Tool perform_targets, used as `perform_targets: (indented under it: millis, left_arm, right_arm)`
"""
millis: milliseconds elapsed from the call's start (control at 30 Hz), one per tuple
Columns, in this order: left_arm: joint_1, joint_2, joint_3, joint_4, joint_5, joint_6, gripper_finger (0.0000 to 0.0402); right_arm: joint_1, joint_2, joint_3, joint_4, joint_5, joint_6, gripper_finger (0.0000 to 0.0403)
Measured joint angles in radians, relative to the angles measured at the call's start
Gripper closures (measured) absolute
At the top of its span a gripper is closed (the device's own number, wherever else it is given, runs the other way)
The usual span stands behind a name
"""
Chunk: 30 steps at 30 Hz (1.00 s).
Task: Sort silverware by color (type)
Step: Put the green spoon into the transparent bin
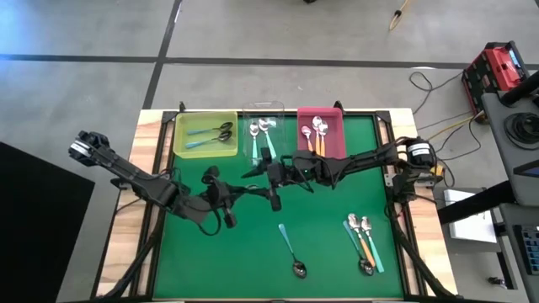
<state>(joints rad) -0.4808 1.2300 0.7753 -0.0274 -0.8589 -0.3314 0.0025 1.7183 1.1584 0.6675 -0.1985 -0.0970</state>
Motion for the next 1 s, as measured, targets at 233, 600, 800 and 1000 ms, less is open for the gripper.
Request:
perform_targets:
  millis: [233,600,800,1000]
  left_arm:
    - [0.001,-0.005,0.0,0.028,0.038,0.05,0.0401]
    - [0.001,-0.005,0.0,0.036,0.002,0.038,0.04]
    - [0.004,-0.011,0.0,0.035,0.006,0.073,0.0348]
    - [0.005,-0.045,0.0,-0.057,0.012,0.129,0.0265]
  right_arm:
    - [0.002,0.0,0.0,0.003,-0.02,-0.031,0.0236]
    - [0.001,0.0,0.0,0.004,-0.018,-0.024,0.0385]
    - [-0.003,-0.002,0.0,-0.012,-0.019,0.021,0.0388]
    - [-0.023,-0.015,0.002,-0.098,-0.011,0.044,0.0389]
